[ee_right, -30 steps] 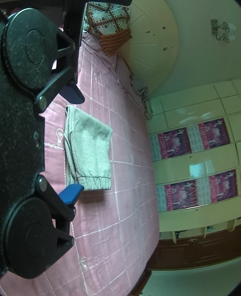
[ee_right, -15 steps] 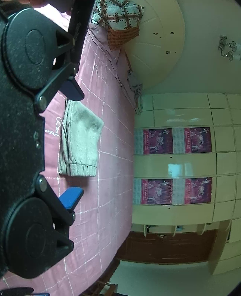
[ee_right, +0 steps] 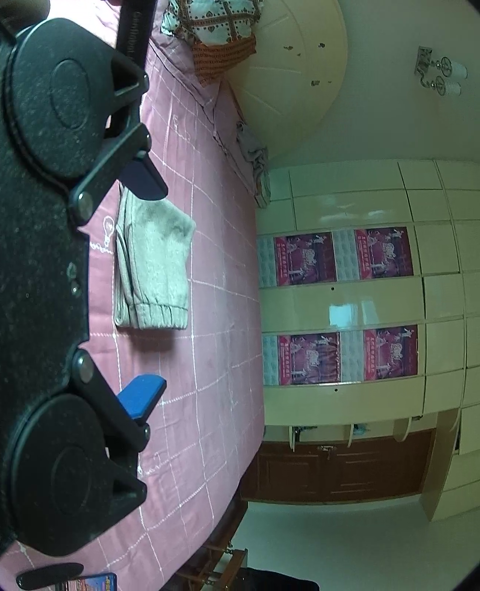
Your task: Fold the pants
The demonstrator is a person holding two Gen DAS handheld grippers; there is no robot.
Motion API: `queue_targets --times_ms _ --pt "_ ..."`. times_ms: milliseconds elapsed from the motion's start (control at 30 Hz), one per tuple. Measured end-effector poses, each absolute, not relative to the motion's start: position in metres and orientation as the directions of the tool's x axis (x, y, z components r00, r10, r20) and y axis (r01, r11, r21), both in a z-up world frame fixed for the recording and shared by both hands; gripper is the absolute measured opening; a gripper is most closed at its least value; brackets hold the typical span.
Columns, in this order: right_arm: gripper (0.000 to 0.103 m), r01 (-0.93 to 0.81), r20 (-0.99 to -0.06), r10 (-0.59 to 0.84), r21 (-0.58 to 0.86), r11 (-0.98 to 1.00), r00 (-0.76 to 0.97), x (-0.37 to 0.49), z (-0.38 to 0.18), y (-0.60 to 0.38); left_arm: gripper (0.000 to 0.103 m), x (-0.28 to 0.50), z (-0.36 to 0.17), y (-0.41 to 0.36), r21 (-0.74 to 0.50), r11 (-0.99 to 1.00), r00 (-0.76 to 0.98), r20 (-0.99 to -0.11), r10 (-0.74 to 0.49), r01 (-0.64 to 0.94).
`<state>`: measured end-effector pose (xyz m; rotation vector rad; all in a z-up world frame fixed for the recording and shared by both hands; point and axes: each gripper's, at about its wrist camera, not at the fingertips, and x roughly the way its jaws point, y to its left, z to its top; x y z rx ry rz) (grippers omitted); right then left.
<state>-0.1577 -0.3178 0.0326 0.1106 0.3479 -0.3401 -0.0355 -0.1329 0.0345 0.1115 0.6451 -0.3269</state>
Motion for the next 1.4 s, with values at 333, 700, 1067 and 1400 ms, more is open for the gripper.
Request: queue_targets --times_ms 333,700,1067,1400 --pt "0.101 0.342 -0.349 -0.297 0.075 0.937 0.889 -0.1616 0.0339 -0.3202 0.103 -0.0399 0.0379 -0.1344 0.006 0.941 0.747 -0.610 -0.265 0.338" --pt "0.102 0.345 -0.351 -0.299 0.073 0.936 0.887 -0.1641 0.0347 -0.3198 0.103 -0.0419 0.0390 -0.1372 0.008 0.937 0.744 -0.610 -0.271 0.348" --pt "0.102 0.345 -0.358 -0.296 0.078 0.935 0.885 -0.1628 0.0352 -0.3204 0.103 -0.0411 0.0393 -0.1394 0.009 0.936 0.745 -0.608 -0.275 0.353" --pt "0.102 0.341 -0.359 -0.289 0.088 0.936 0.887 -0.1623 0.0338 -0.3198 0.103 -0.0421 0.0412 -0.1411 0.013 0.934 0.747 -0.604 -0.277 0.357"
